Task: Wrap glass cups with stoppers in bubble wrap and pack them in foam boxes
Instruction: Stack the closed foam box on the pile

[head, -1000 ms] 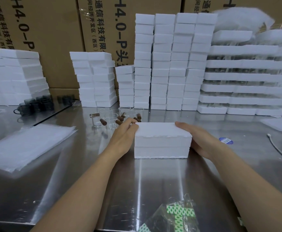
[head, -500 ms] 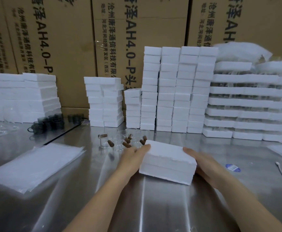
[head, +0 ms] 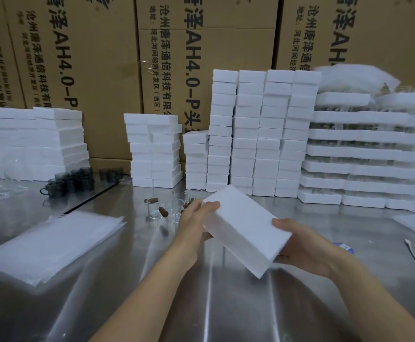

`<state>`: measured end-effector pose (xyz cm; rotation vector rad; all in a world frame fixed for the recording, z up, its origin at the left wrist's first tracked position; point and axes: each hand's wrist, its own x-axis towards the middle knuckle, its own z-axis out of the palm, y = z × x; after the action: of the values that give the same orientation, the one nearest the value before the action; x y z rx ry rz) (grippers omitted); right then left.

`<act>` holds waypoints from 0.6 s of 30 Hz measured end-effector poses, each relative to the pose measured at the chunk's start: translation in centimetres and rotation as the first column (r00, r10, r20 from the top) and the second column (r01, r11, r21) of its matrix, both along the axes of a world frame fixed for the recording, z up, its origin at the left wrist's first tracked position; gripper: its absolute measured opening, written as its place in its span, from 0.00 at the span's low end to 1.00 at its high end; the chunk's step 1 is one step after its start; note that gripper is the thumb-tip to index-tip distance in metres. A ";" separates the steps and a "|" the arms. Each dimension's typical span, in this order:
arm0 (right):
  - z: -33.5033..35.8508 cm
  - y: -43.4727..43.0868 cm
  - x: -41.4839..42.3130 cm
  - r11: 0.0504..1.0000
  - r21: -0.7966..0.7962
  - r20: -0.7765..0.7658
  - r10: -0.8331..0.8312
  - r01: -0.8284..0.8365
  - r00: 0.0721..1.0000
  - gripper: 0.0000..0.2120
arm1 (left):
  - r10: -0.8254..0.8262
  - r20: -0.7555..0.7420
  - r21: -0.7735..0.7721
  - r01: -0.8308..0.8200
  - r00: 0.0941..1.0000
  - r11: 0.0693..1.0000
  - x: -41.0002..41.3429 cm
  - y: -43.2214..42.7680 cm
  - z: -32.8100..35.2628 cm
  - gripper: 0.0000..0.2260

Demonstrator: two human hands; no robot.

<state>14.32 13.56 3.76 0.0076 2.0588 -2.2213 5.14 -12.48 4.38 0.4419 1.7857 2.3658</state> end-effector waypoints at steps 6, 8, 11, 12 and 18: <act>0.6 -4.9 -1.0 0.966 -0.040 -0.261 -0.256 0.254 0.931 0.35 | -0.054 0.090 0.147 0.040 0.994 0.988 1.1 0.7 0.5 0.45; 0.5 -6.4 -1.3 0.927 -0.139 -0.310 -0.374 0.348 0.874 0.34 | -0.173 0.114 0.081 0.165 0.978 0.983 2.6 1.4 0.6 0.42; 0.2 -7.3 -1.2 0.903 -0.149 -0.387 -0.429 0.404 0.816 0.30 | -0.235 0.131 0.047 0.231 0.963 0.972 4.3 2.6 0.6 0.27; 0.1 -7.4 -1.1 0.897 -0.131 -0.419 -0.437 0.423 0.796 0.28 | -0.215 0.144 0.057 0.209 0.966 0.976 4.3 2.8 0.3 0.28; -0.6 -8.6 -1.8 0.926 -0.066 -0.445 -0.361 0.371 0.820 0.26 | -0.018 0.034 0.033 0.017 0.999 0.999 3.5 3.0 -0.7 0.21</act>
<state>12.54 4.93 3.14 -0.1338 2.5037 -2.6293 8.64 -9.46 3.72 0.4166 1.7235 2.3790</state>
